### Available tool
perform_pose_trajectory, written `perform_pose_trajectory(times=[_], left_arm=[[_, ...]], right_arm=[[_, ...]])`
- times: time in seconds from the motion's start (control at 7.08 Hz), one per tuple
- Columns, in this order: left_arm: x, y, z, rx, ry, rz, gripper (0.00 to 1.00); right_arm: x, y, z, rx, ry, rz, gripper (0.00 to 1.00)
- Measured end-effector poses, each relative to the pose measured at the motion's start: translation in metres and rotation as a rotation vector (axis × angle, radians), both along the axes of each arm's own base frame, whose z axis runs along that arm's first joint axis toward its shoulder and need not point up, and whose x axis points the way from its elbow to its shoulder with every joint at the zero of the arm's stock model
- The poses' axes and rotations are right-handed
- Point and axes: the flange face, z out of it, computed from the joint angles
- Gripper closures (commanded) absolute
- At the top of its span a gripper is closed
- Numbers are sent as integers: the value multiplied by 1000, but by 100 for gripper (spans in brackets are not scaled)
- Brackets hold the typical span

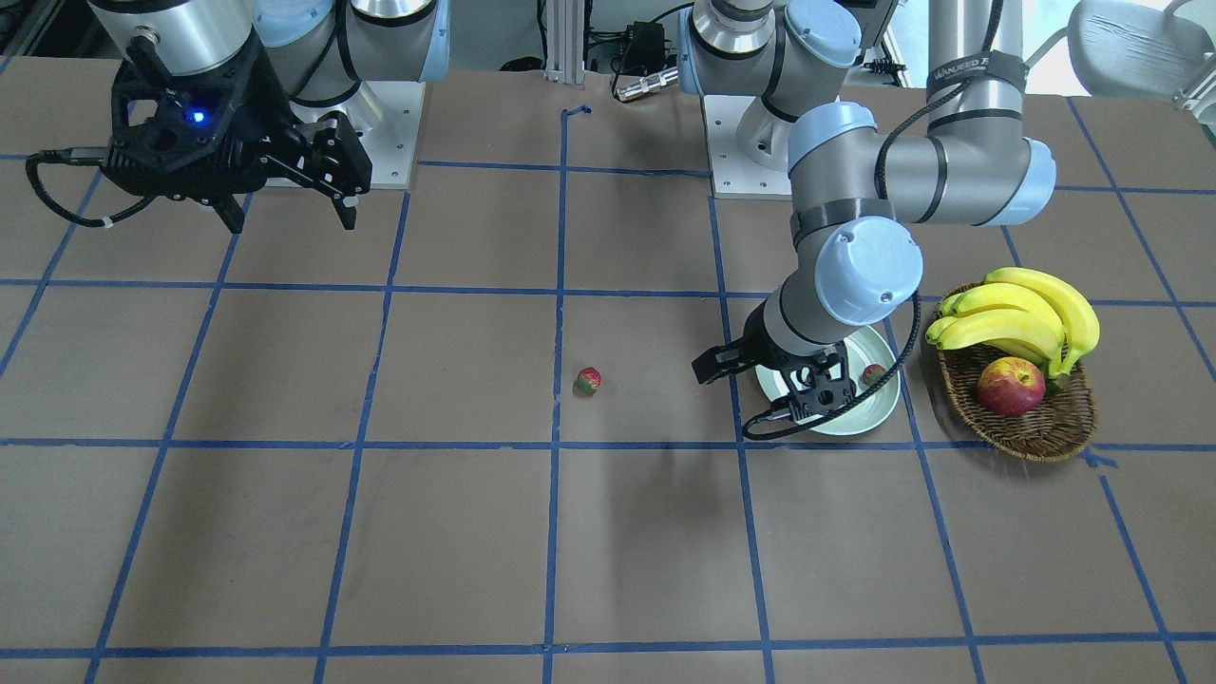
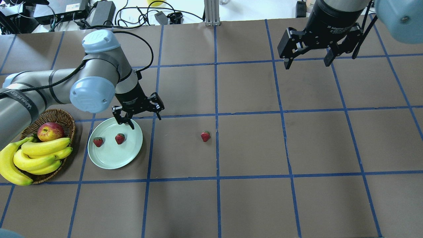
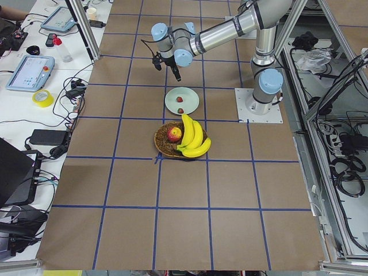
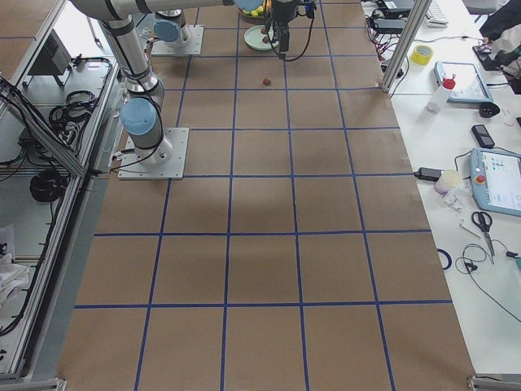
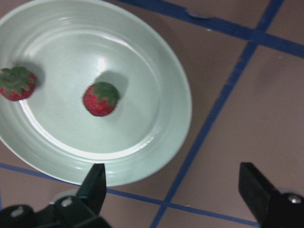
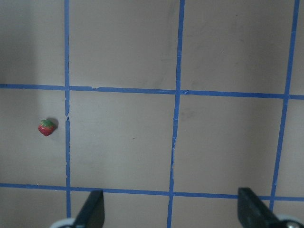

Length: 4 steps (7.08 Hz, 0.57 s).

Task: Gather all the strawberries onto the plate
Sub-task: 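Move the left gripper to the last strawberry on the table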

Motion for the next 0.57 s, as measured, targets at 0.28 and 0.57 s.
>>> perform_pose_trajectory(times=[0.28, 0.57], left_arm=[[-45, 3, 1, -46, 49, 8, 0], [-75, 12, -4, -48, 55, -38, 0]], right_arm=[[0, 0, 0, 0, 0, 0, 0], [0, 0, 0, 0, 0, 1, 0]])
